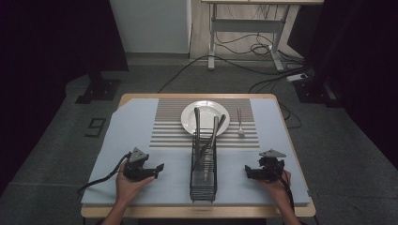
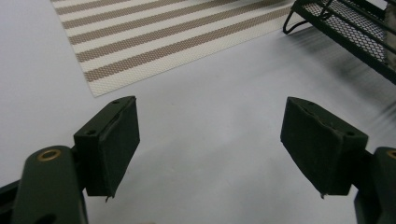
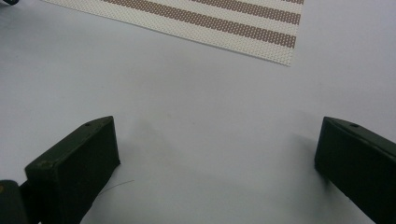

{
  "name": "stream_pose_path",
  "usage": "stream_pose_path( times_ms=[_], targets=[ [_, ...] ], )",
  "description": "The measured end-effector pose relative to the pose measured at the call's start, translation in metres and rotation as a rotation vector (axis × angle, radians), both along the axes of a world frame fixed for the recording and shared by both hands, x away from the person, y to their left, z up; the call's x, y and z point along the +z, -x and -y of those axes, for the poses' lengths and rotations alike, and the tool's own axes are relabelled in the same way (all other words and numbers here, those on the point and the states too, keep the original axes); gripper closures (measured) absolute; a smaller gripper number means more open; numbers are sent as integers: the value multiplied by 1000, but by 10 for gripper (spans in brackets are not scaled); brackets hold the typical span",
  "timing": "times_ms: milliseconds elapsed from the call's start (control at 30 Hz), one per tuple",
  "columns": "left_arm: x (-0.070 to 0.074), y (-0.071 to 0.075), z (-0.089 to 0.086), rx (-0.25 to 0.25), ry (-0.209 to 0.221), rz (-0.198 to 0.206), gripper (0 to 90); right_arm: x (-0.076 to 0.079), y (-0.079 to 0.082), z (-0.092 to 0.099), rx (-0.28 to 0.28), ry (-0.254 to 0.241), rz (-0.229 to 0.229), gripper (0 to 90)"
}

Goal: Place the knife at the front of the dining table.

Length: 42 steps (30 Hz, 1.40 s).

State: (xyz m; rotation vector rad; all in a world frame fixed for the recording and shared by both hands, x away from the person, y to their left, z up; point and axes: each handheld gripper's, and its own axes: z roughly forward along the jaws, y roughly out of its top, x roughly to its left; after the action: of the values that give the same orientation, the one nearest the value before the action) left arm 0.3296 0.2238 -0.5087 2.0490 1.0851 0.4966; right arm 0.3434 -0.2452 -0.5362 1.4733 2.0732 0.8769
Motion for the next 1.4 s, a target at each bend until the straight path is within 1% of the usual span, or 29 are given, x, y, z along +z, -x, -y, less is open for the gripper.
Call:
stream_pose_path(
  times_ms=[33,67,100,133,167,233,300,333,400,500,567,633,700,733,767,833,867,967,1000,1100,1167,1233,1333,1400],
  targets=[
    [0,0,0,0,0,0,203,0,0,0,0,0,0,0],
    [1,1,2,-16,14,-2,203,0,0,0,0,0,0,0],
    [1,0,4,-35,48,-21,203,0,0,0,0,0,1,0],
    [2,0,6,-44,51,-27,202,0,0,0,0,0,1,0],
    [2,0,9,-50,42,-23,202,0,0,0,0,0,1,0],
    [5,1,12,-59,50,-21,203,0,0,0,0,-2,0,0],
    [10,1,11,-67,96,-25,204,0,0,0,0,-2,0,0],
    [14,0,9,-61,110,-18,205,0,0,0,0,-2,0,0],
    [16,0,7,-57,117,-12,207,0,0,0,0,-2,1,0],
    [24,-4,4,-51,153,-6,212,0,0,0,0,-1,1,0],
    [33,-4,9,-54,119,26,221,0,0,0,0,-2,0,0],
    [43,-5,16,-86,114,45,236,0,0,0,-1,-2,0,0],
    [52,-7,21,-105,125,58,249,0,0,0,-1,-3,0,0],
    [55,-8,23,-115,146,56,248,0,0,0,0,-3,0,0],
    [58,-10,24,-117,156,54,248,0,0,0,0,-3,0,0],
    [61,-12,27,-117,153,59,247,0,0,0,0,-3,0,0],
    [63,-14,28,-126,183,47,246,0,0,0,-1,-4,0,0],
    [64,-16,29,-126,178,44,245,0,0,0,-1,-4,0,0],
    [67,-17,32,-133,170,47,245,0,0,0,-1,-3,0,0],
    [71,-17,35,-142,173,52,246,0,0,0,-2,-4,0,0],
    [74,-19,36,-150,197,48,251,0,0,0,-2,-3,0,0],
    [77,-20,37,-147,190,53,252,0,0,0,-2,-4,0,0],
    [80,-22,41,-156,191,57,254,0,0,0,-1,-2,-1,0],
    [82,-23,45,-168,203,55,254,0,0,0,-1,-2,0,0]
  ],
)
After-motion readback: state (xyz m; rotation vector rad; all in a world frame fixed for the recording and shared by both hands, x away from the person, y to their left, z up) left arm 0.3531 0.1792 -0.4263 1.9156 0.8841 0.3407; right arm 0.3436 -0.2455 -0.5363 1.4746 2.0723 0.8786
